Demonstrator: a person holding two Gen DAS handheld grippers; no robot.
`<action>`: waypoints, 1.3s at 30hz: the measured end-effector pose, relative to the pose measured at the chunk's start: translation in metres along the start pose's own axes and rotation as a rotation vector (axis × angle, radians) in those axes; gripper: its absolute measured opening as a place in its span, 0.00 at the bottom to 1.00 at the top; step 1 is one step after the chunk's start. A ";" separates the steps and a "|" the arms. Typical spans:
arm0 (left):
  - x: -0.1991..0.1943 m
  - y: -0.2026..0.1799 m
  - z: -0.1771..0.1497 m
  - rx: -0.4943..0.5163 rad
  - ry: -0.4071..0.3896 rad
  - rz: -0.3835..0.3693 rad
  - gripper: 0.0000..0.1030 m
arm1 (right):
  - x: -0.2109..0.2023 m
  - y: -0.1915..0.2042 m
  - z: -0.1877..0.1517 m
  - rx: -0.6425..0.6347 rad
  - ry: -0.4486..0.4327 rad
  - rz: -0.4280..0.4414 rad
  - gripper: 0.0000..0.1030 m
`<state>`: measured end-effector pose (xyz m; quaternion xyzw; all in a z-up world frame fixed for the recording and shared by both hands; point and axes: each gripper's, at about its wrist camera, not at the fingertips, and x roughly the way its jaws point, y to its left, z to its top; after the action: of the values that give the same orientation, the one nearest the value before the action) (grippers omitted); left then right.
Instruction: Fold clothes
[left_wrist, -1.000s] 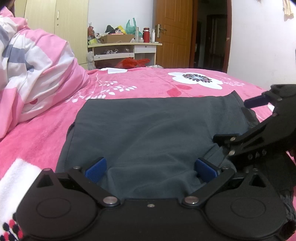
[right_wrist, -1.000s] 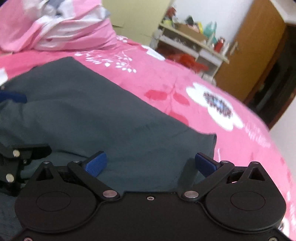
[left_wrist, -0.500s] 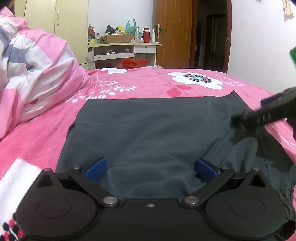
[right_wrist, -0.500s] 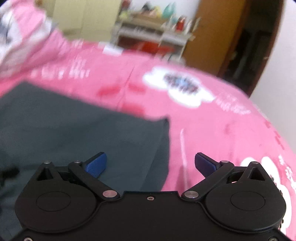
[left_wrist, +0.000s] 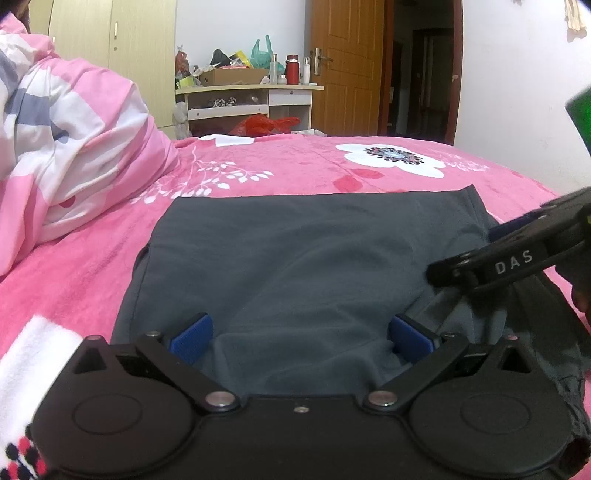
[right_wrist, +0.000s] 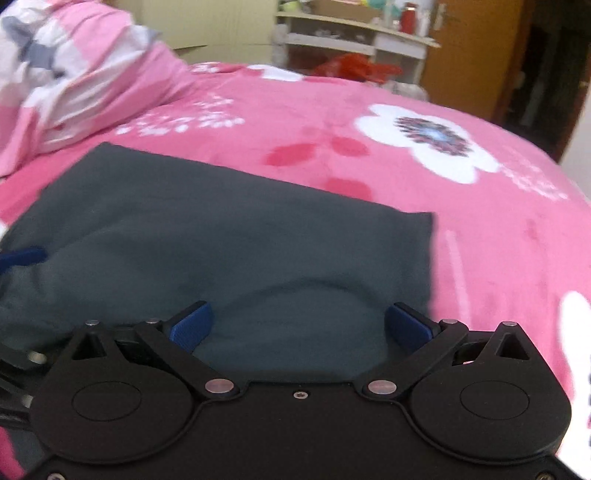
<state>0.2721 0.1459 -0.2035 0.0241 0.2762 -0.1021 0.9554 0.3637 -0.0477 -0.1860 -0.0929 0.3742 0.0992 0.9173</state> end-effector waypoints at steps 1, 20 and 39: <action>-0.001 0.001 0.001 -0.006 0.007 -0.001 1.00 | 0.000 -0.003 0.000 0.011 0.005 0.004 1.00; -0.011 0.012 0.008 0.025 0.103 0.043 0.99 | 0.003 -0.005 -0.001 0.017 0.014 -0.013 1.00; -0.032 0.023 0.021 -0.015 0.091 0.045 0.98 | 0.003 -0.004 -0.001 0.008 0.006 -0.017 1.00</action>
<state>0.2609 0.1723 -0.1689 0.0279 0.3196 -0.0771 0.9440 0.3658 -0.0517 -0.1887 -0.0927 0.3763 0.0897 0.9175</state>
